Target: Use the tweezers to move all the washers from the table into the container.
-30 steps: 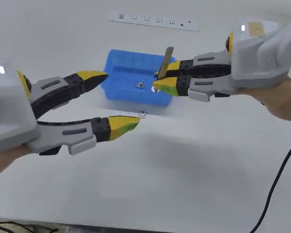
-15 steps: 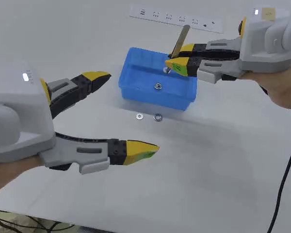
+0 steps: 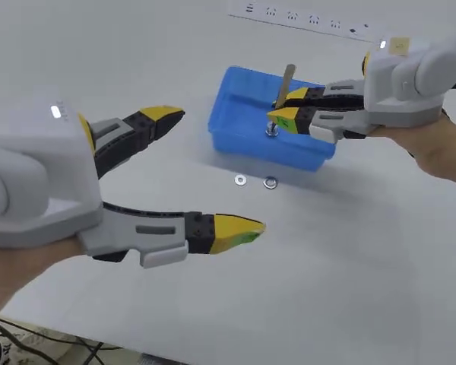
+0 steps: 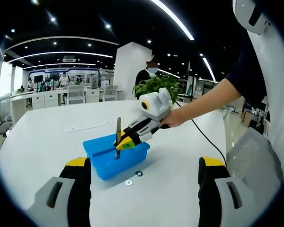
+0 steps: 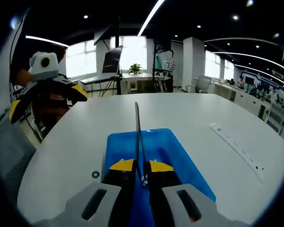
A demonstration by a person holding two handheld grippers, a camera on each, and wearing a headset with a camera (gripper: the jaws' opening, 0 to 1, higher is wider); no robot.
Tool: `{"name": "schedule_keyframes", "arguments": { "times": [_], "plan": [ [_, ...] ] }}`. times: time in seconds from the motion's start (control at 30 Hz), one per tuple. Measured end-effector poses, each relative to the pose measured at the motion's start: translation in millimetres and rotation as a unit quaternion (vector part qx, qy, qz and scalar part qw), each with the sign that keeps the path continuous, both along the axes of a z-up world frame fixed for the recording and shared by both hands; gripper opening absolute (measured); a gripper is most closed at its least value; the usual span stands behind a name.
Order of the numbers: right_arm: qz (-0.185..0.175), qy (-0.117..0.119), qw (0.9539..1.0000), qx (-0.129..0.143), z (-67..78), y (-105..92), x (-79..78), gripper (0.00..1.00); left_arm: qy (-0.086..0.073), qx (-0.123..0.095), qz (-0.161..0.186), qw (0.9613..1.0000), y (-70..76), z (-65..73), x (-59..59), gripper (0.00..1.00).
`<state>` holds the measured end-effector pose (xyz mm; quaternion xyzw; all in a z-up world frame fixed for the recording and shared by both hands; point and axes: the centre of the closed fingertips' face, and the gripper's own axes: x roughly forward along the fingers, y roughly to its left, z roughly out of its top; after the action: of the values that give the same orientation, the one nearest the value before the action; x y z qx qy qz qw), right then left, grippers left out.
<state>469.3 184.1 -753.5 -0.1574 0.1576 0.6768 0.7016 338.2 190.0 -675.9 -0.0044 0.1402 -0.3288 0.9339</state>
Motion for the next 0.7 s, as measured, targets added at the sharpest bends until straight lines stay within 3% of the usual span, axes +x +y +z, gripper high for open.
{"name": "schedule_keyframes", "arguments": {
  "times": [0.27, 0.43, 0.7],
  "plan": [
    [-0.008, 0.006, 0.9999, 0.006, 2.4, 0.3, -1.5, 0.11, 0.008, 0.002, -0.004, 1.0, -6.2, -3.4, -2.4, 1.0],
    [-0.01, 0.01, 0.9999, 0.005, 1.6, 0.4, -2.8, 0.11, 0.01, -0.013, -0.009, 0.9998, -13.6, 1.2, -3.9, 1.0],
    [-0.011, 0.013, 0.9998, 0.008, 4.9, -1.6, -5.0, 0.09, 0.013, -0.007, -0.007, 0.9999, -12.5, 0.5, -4.8, 1.0]
  ]
}}
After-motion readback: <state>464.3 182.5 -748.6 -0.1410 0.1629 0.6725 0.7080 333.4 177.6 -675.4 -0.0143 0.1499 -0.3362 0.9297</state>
